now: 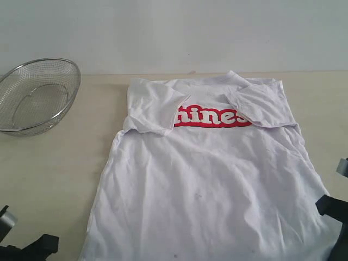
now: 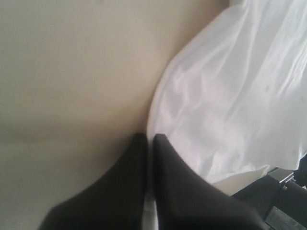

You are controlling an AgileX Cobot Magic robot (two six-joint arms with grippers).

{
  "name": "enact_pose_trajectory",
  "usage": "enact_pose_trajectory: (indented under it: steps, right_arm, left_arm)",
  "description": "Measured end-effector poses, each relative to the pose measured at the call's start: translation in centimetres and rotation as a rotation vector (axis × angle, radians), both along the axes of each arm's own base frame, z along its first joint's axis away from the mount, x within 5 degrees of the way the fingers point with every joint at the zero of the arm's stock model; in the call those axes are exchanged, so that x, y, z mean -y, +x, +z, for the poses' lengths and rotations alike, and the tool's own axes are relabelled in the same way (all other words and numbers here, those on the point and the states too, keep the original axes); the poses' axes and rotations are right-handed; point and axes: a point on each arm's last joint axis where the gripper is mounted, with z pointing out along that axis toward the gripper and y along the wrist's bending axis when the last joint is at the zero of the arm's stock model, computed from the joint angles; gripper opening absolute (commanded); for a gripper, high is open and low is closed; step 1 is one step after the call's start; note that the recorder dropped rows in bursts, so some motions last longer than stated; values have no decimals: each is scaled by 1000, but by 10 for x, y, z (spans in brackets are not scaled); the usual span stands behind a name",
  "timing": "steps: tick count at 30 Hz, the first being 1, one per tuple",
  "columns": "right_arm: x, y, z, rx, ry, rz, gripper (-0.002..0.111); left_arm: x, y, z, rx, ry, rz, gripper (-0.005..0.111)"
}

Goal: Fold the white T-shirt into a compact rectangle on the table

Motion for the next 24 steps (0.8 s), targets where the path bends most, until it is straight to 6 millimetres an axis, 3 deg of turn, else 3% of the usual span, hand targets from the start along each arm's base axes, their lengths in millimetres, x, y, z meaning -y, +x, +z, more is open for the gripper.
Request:
enact_pose_trajectory:
  steps: [9, 16, 24]
  right_arm:
    - [-4, -7, 26, 92, -10, 10, 0]
    - [-6, -10, 40, 151, -27, 1, 0]
    - [-9, -13, 51, 206, -21, -12, 0]
  left_arm:
    - [2, 1, 3, 21, -28, -7, 4]
    - [9, 3, 23, 89, -155, 15, 4]
    - [11, 4, 31, 135, -192, 8, 4]
